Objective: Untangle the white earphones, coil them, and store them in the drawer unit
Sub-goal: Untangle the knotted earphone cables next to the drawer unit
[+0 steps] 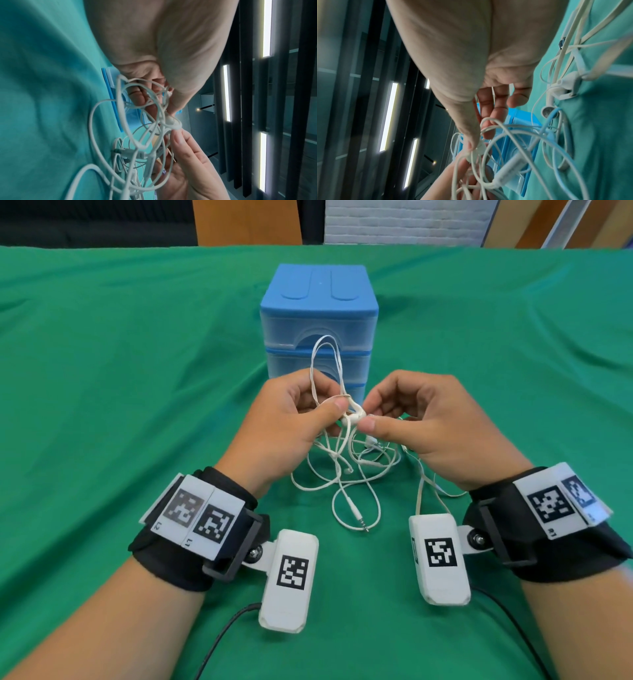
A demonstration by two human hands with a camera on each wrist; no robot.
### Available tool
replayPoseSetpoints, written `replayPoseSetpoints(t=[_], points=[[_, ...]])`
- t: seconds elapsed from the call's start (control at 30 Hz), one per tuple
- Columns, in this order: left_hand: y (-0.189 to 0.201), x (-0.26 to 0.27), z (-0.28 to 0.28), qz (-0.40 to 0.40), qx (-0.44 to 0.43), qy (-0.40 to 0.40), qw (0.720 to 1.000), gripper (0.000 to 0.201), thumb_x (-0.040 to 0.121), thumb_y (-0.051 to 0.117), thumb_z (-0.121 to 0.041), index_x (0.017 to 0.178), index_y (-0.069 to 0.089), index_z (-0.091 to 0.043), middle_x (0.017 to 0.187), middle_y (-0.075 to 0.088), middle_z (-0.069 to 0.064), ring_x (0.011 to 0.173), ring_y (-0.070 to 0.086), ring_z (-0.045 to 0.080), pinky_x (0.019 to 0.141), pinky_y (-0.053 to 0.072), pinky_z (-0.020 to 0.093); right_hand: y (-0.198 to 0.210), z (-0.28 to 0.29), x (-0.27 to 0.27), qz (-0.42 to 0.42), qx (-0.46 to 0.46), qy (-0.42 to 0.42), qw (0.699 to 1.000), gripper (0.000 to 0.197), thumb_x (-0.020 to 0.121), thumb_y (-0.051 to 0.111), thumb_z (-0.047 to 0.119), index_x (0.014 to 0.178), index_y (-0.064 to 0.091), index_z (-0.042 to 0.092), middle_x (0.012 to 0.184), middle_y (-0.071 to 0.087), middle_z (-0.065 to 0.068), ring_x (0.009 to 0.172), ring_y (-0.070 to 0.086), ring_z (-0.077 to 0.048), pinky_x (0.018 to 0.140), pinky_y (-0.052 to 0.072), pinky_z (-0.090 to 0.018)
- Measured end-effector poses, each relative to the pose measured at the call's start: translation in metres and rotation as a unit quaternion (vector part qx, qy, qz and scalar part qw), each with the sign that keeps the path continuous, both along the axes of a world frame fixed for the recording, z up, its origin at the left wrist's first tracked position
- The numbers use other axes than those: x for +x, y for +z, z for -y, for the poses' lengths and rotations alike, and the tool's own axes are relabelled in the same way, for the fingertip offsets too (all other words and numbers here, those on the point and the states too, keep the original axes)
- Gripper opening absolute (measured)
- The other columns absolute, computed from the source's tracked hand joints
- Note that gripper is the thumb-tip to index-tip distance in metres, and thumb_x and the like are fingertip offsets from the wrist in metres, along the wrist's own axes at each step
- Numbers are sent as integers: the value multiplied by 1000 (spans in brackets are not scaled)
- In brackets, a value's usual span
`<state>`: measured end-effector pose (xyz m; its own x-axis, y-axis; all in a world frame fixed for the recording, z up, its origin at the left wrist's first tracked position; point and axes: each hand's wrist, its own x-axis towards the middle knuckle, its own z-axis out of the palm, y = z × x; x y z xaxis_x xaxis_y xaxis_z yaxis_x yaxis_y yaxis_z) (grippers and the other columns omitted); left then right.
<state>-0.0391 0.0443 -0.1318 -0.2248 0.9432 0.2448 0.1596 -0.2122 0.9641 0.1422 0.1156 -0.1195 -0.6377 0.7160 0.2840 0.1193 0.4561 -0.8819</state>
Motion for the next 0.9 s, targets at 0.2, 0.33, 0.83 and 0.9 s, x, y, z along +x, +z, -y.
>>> replayPoseSetpoints(t=[0.2, 0.33, 0.83, 0.9], points=[[1, 3, 1, 20, 0, -14, 1000, 10, 91, 67, 2, 100, 67, 6, 82, 74, 7, 63, 64, 13, 65, 50, 19, -1, -2, 0, -8, 28, -16, 999, 11, 84, 77, 9, 90, 70, 4, 84, 70, -20, 73, 60, -20, 72, 53, -47], [1, 2, 2, 8, -3, -8, 1000, 8, 91, 67, 2, 98, 67, 6, 77, 73, 8, 62, 65, 13, 64, 51, 19, -1, -3, 2, 2, 30, -5, 1000, 5, 86, 76, 8, 89, 73, 7, 83, 70, -20, 71, 60, -29, 70, 49, -39], [-2, 3, 3, -67, -14, -51, 996, 10, 93, 68, -2, 94, 59, -6, 74, 75, 16, 67, 71, 18, 71, 56, 30, -10, -4, -1, -18, -60, 34, 997, 13, 84, 74, 15, 95, 73, 9, 97, 63, -31, 80, 54, -31, 79, 42, -47], [-2, 3, 4, -73, -16, -53, 996, 10, 93, 68, -4, 94, 59, -7, 74, 74, 18, 66, 70, 18, 71, 56, 31, -10, -4, -1, -18, -68, 38, 997, 13, 83, 75, 16, 92, 71, 9, 98, 62, -34, 81, 55, -31, 81, 43, -48]])
